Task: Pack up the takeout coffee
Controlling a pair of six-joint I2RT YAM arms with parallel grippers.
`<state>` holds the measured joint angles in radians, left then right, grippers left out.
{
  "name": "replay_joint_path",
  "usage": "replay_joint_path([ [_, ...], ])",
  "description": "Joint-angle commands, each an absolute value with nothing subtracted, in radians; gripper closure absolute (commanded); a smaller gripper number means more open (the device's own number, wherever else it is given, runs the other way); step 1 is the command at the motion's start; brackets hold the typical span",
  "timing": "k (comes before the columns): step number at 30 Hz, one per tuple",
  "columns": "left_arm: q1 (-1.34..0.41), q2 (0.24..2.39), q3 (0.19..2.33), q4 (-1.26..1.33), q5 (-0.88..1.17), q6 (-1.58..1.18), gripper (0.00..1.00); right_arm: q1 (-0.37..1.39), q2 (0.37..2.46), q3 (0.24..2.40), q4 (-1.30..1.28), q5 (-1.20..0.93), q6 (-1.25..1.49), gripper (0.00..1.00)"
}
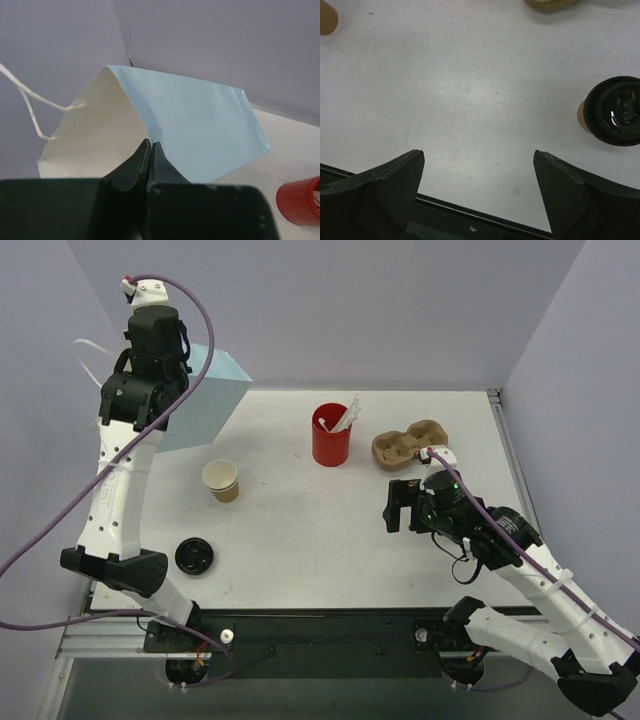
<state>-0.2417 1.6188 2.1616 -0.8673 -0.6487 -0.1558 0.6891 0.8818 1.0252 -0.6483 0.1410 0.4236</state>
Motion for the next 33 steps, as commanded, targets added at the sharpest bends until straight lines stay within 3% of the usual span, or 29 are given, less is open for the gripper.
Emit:
replay_joint_path([
  [1, -0.364, 1.574, 2.302, -0.995, -0.689, -0.088, 1.00, 0.698, 0.841, 1.071, -0.683, 0.133, 0.445, 0.03],
  [8, -0.607, 1.500, 2.318, -1.156, -0.663, -0.146, 1.00, 0.696, 0.785, 1.094, -0.744, 0.176, 0.457, 0.03],
  [21, -0.949, 1.338, 1.945, -1.189, -0.589, -0.373, 1.00, 0.696, 0.699, 1.069, -0.816, 0.218, 0.495, 0.03],
  [33, -1.032, 1.331, 1.706, -1.005, -0.537, -0.463, 1.00, 0.698, 0.712, 1.066, -0.824, 0.230, 0.494, 0.03],
])
